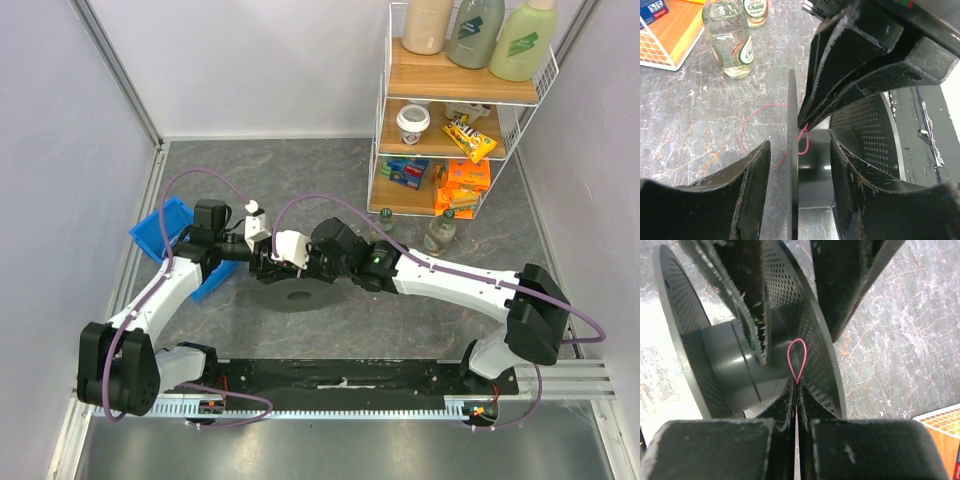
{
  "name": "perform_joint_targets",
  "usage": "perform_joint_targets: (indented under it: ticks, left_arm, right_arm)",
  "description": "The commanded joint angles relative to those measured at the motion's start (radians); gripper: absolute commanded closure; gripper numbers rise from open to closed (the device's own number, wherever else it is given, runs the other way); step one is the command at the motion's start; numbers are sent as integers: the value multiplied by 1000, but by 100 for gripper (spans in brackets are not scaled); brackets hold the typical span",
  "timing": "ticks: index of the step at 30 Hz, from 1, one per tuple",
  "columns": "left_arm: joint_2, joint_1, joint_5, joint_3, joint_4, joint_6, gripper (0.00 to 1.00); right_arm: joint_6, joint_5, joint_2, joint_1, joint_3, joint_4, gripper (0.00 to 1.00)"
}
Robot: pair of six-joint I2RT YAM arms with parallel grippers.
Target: Wrap the cables
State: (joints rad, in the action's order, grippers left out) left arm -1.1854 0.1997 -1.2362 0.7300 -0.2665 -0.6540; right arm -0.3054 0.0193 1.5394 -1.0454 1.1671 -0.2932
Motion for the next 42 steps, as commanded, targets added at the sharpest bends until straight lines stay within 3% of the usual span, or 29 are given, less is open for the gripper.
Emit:
perform_joint_targets:
  ticks: [1,8,17,26,31,34,37,42]
  left_arm:
    - [0,17,9,-32,88,65,43]
    - [3,26,31,-57,161,137,50]
    - [6,30,6,-69,208,206,49]
    - [4,30,27,-93,291,290,75]
    - [7,40,52,-95,294,301,96]
    - [13,40,66,-86,273,281,98]
    - [24,38,70,-67,205,228,98]
    - [44,41,70,-27,159,183,98]
  right_arm:
    - [41,-51,-9,-7,-6,75,100]
    - [66,-58,-5,-8,-9,94,100]
    - [75,-62,-7,-11,-17,100,100]
    - [89,-71,-12,-13,-29,109,100]
    - [104,-87,-13,-13,-24,117,100]
    - [108,-78,-24,-13,-20,102,77]
    - [91,-93,-62,-5,-21,68,60]
    - [80,-39,-156,36,-27,19,50]
